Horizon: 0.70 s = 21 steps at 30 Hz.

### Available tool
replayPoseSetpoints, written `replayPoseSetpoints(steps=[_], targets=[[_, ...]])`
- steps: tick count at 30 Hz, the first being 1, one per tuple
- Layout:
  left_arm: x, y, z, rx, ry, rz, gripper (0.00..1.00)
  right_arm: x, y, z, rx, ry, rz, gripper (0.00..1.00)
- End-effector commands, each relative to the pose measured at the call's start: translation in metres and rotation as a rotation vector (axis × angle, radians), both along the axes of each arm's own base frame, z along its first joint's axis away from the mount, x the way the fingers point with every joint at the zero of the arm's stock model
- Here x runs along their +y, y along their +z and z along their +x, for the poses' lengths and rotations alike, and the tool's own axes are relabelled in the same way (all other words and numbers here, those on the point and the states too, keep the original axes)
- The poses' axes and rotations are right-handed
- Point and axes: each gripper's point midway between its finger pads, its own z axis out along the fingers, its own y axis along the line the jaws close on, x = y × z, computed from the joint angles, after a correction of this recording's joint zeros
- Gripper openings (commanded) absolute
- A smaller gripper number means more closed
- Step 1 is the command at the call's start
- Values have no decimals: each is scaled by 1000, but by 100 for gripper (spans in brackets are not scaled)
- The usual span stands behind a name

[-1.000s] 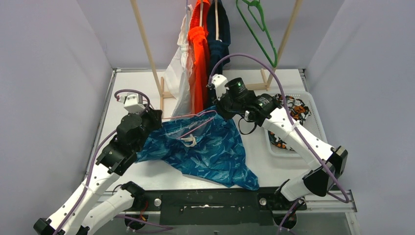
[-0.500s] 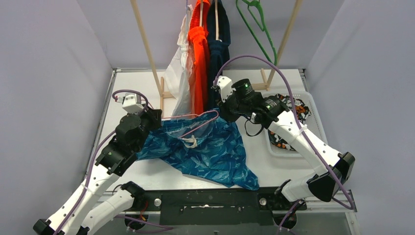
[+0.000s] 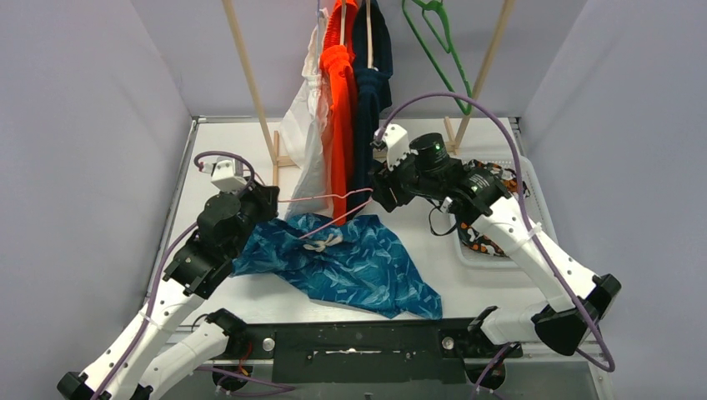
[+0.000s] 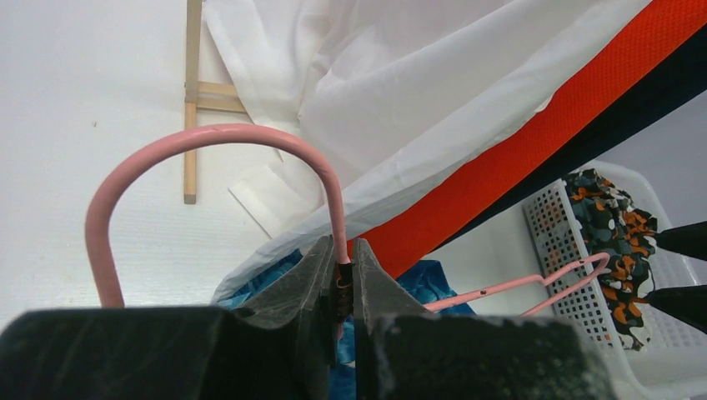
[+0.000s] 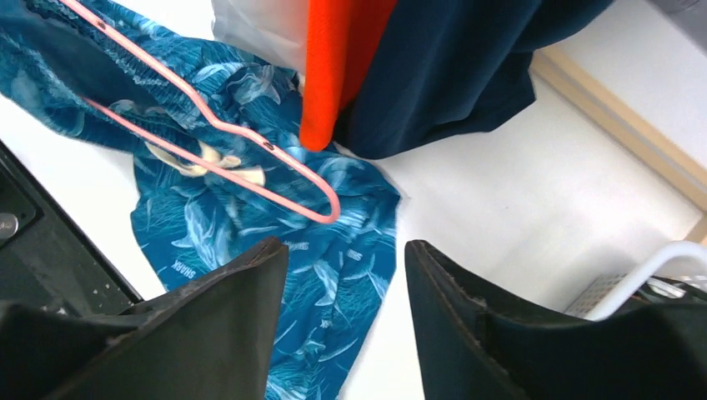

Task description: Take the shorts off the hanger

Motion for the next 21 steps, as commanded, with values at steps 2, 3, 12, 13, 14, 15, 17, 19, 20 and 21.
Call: replayPoseSetpoints(steps=[2,3,12,13,14,15,17,19,20,21], targets=[[-7,41,1,-118,-37,-71,0,-9,45,17,-218,-77,128,58],[-9,40,1,-117,-47,-71,0,-10,45,19,-254,-85,146,60],[-33,42,-3,-132,-181,-78,0,1,33,-10,-192,190,263,81],[-34,42,-3,-132,-187,-78,0,-2,34,-12,-155,222,301,81],[-35,41,-4,-131,-192,-77,0,-7,36,-13,-130,244,333,81],[-35,41,-4,-131,-196,-76,0,-9,38,-17,-112,275,358,81],[-37,40,-4,-131,-201,-80,0,-8,35,-29,-85,341,368,81],[-38,39,-4,-130,-204,-85,0,-6,28,-36,-54,380,360,78],[-38,39,-3,-131,-205,-87,0,-7,24,-35,-42,374,351,77],[-39,39,-3,-131,-207,-88,0,-8,21,-32,-32,355,338,76]])
